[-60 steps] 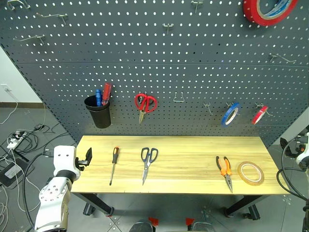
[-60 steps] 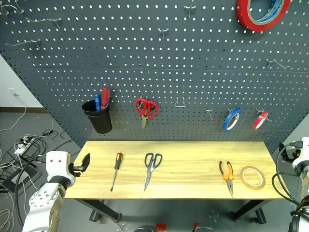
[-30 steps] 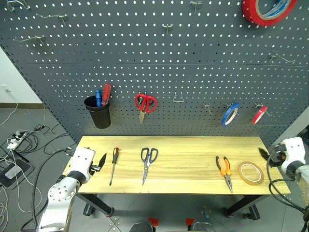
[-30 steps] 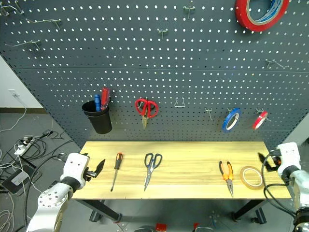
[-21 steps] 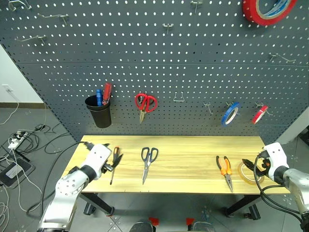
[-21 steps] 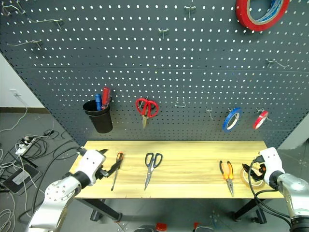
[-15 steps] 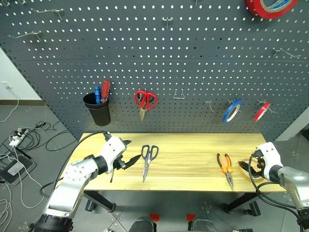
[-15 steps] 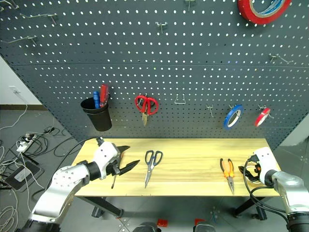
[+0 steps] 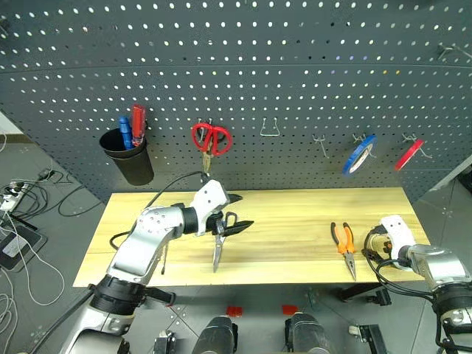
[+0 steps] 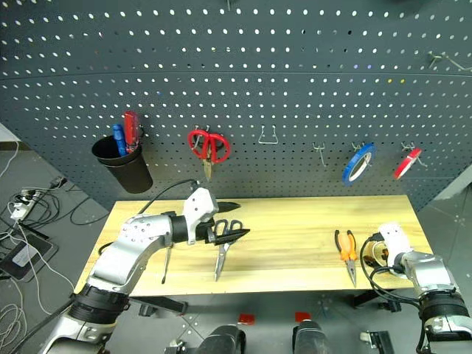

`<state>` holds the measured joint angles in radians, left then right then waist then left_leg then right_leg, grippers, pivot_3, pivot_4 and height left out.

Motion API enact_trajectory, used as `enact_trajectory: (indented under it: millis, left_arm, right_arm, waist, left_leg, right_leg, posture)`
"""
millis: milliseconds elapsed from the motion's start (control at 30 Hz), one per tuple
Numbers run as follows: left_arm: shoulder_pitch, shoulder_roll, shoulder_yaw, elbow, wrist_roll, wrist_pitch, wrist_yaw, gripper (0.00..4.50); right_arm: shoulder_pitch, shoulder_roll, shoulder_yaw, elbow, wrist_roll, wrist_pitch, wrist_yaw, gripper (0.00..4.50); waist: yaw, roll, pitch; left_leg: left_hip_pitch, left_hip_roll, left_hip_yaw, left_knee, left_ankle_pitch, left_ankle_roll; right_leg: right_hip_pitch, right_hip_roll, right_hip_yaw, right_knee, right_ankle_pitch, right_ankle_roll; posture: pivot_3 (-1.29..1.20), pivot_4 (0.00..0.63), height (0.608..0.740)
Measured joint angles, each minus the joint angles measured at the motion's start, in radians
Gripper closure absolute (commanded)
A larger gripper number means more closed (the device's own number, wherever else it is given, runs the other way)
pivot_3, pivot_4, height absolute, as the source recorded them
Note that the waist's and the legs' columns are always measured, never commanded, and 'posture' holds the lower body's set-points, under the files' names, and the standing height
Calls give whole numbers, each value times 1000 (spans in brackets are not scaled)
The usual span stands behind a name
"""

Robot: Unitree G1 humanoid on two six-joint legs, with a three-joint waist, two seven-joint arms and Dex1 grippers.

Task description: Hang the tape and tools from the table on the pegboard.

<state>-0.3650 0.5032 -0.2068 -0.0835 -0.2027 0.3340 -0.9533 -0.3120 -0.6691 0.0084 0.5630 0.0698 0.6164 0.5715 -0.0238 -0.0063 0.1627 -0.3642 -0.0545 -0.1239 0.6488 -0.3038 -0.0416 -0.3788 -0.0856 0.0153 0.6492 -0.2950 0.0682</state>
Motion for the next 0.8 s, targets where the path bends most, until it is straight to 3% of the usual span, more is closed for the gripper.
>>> enact_trajectory:
  millis: [167,567,800]
  left_arm:
    - [-27,-31,-43,32,6,-15,-16,762]
    - [-40,-43,-45,44,-16,6,-42,736]
    - [-30,-36,-46,42,-11,-3,-41,736]
  right_arm:
    - [-87,-1,45,127,-39,-42,39,0]
    - [-216,30,130,349,-127,-132,128,4066]
    - [-216,42,101,384,-128,-156,112,4084]
  waist:
    - [-8,-4,7]
    - [-9,-9,4]
    - [-8,-14,1]
  left_leg:
    - [1,-1,0,2,0,1]
    - [2,-3,-5,14,1,2]
    - [2,-4,-7,15,3,1]
  right_leg:
    - [2,0,0,0,1,1]
    - [8,0,-2,3,8,5]
    - [9,1,-2,3,10,5]
  posture:
    - [-13,195,740]
    - [-9,157,740]
    - [-21,143,740]
